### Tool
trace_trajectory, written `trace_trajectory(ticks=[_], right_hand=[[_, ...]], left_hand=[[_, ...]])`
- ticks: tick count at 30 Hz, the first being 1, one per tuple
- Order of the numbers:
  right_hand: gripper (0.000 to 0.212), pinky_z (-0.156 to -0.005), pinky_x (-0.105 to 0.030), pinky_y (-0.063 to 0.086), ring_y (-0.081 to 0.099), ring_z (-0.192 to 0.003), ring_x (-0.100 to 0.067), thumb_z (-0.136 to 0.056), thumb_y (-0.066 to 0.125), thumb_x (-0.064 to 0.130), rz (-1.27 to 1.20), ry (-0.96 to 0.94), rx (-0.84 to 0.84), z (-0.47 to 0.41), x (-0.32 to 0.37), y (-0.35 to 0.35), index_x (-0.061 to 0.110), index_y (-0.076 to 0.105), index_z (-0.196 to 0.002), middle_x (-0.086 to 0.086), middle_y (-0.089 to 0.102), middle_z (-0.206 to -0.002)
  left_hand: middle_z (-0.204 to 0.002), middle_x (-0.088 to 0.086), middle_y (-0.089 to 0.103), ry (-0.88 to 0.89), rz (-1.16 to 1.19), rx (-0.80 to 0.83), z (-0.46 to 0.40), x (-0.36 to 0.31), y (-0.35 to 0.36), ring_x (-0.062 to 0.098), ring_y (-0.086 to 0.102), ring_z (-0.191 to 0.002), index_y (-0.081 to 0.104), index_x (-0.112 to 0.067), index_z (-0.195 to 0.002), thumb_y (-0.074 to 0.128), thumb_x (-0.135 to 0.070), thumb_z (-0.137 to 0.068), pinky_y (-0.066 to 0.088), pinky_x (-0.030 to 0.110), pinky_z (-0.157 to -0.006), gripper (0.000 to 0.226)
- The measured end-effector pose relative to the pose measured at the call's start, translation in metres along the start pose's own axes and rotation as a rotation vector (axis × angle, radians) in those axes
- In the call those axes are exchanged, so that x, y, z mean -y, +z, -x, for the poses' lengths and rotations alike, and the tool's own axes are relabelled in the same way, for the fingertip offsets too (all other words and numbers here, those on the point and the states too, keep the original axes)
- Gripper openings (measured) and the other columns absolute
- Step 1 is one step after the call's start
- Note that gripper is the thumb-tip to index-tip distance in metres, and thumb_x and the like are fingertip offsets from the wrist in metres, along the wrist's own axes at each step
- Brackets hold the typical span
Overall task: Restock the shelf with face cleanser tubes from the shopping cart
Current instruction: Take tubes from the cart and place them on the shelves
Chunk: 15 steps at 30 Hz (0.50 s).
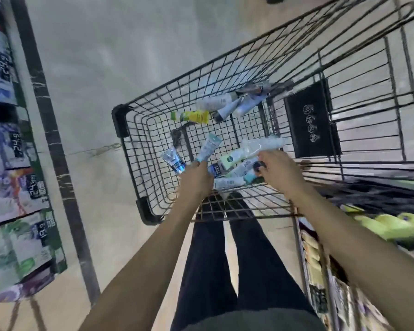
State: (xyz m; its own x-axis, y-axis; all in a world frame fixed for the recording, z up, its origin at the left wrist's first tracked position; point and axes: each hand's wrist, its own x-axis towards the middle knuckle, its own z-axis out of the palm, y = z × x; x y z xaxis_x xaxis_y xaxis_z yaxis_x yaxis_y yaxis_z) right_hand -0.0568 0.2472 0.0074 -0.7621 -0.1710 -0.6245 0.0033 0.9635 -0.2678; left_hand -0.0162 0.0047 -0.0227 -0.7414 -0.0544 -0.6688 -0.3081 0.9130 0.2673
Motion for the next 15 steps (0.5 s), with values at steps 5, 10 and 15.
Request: trace_trajectory(ticks=[5,10,15], right_hand=[[0.053,-0.099,-0.050,0.052,0.061,-0.112,-0.039,-0.087,0.068,0.008,0.135,-0.032,-0.039,-0.073,-0.045,0.040,0.008,0.057,-0.139,-0.019,0.066,-0.122],[0.060,-0.095,-0.048,0.044,0.056,-0.112,-0.043,-0.083,0.076,0.023,0.303,-0.135,0.032,-0.132,-0.082,0.070,0.012,0.055,-0.138,-0.024,0.060,-0.121],[0.064,-0.082,-0.044,0.046,0.059,-0.095,-0.038,-0.072,0.083,0.040,0.389,-0.239,0.059,-0.161,-0.090,0.079,0.013,0.057,-0.124,-0.020,0.059,-0.104]], left_hand=[[-0.132,0.016,0.055,-0.063,-0.023,-0.004,-0.072,0.001,0.044,0.036,0.054,-0.118,0.048,-0.011,-0.142,0.060,-0.015,-0.091,0.051,0.051,-0.096,0.052],[-0.146,0.017,0.042,-0.159,-0.067,0.012,-0.123,0.008,0.081,0.038,0.045,-0.129,0.037,-0.011,-0.151,0.065,-0.007,-0.085,0.050,0.054,-0.099,0.071],[-0.138,0.017,0.046,-0.131,-0.122,-0.119,-0.141,0.017,0.105,0.039,0.051,-0.118,0.038,-0.009,-0.146,0.068,-0.007,-0.083,0.050,0.049,-0.082,0.070]])
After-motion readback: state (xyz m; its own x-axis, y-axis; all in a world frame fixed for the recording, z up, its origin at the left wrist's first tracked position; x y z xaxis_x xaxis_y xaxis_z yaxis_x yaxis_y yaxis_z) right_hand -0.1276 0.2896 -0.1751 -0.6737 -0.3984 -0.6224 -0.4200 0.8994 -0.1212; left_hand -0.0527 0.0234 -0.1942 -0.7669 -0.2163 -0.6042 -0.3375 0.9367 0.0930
